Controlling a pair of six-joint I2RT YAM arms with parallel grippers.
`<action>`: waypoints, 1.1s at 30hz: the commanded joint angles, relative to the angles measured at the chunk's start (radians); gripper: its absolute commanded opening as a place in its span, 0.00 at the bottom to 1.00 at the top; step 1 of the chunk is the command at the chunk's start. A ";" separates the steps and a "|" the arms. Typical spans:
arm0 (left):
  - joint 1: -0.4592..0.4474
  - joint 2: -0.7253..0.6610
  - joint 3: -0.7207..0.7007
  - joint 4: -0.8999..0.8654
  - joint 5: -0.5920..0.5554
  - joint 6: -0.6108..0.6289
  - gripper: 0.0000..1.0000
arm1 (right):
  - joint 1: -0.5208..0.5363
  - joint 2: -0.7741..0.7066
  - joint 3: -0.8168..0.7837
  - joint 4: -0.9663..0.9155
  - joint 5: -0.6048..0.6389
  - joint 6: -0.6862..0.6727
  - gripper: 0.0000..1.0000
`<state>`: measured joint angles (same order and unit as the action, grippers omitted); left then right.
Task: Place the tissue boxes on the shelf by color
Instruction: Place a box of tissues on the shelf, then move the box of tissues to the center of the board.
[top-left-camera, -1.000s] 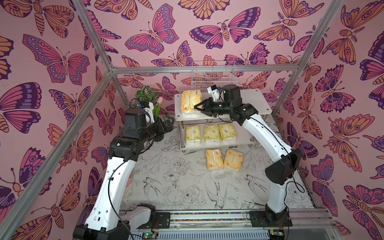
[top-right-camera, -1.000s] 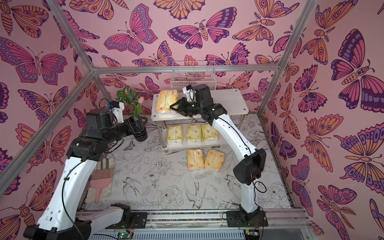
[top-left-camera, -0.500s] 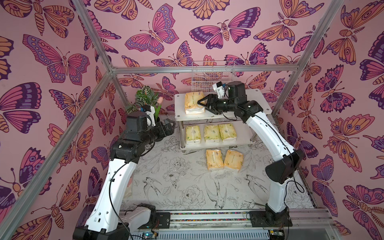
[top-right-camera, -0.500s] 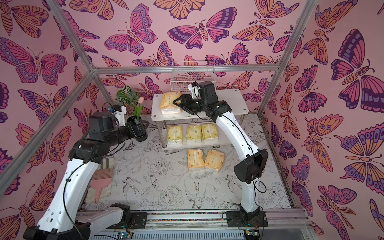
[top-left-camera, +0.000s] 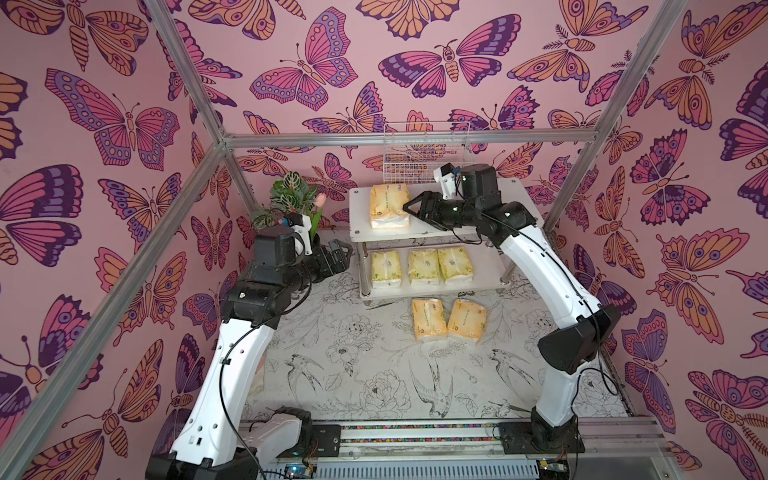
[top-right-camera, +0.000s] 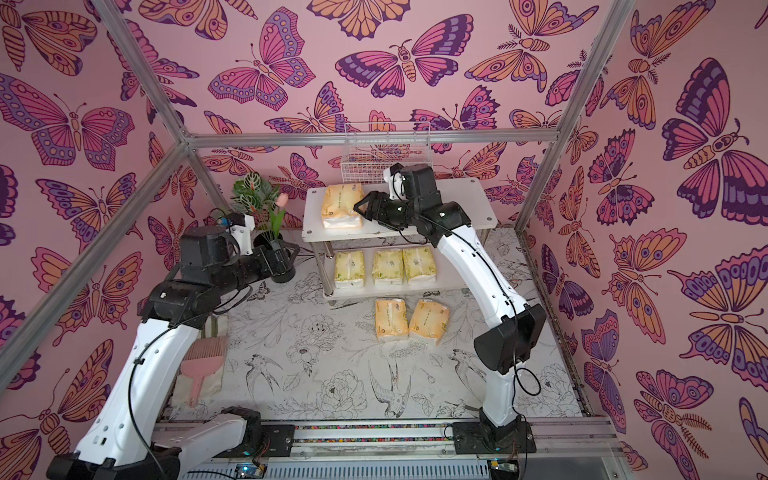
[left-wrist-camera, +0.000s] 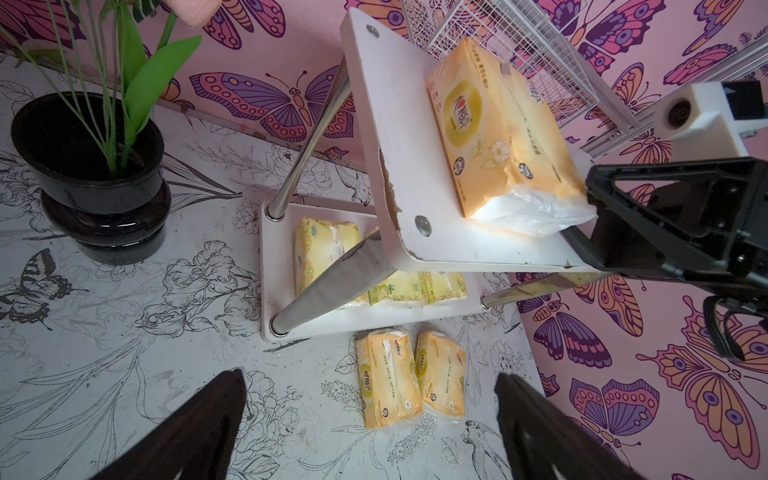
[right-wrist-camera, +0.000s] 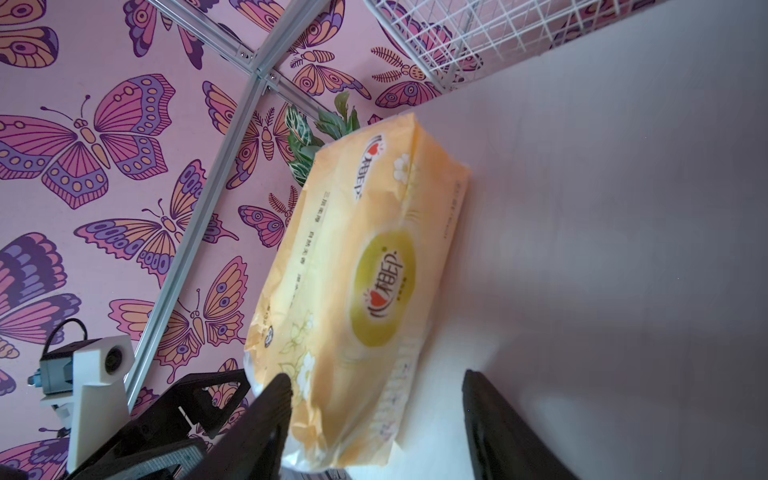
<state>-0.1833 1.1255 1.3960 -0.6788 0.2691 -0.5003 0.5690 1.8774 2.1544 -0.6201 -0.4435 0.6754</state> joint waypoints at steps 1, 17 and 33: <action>0.007 -0.026 -0.019 0.020 0.025 -0.003 0.99 | -0.004 -0.078 -0.030 0.024 0.019 -0.022 0.69; -0.113 -0.131 -0.148 0.038 0.021 -0.030 0.99 | 0.018 -0.599 -0.621 0.134 -0.003 -0.033 0.70; -0.388 -0.326 -0.617 0.173 -0.198 -0.205 0.99 | 0.045 -0.976 -1.394 0.248 0.192 0.011 0.70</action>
<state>-0.5449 0.8185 0.8333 -0.5606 0.1329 -0.6479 0.6044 0.9161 0.8028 -0.4309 -0.3176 0.6815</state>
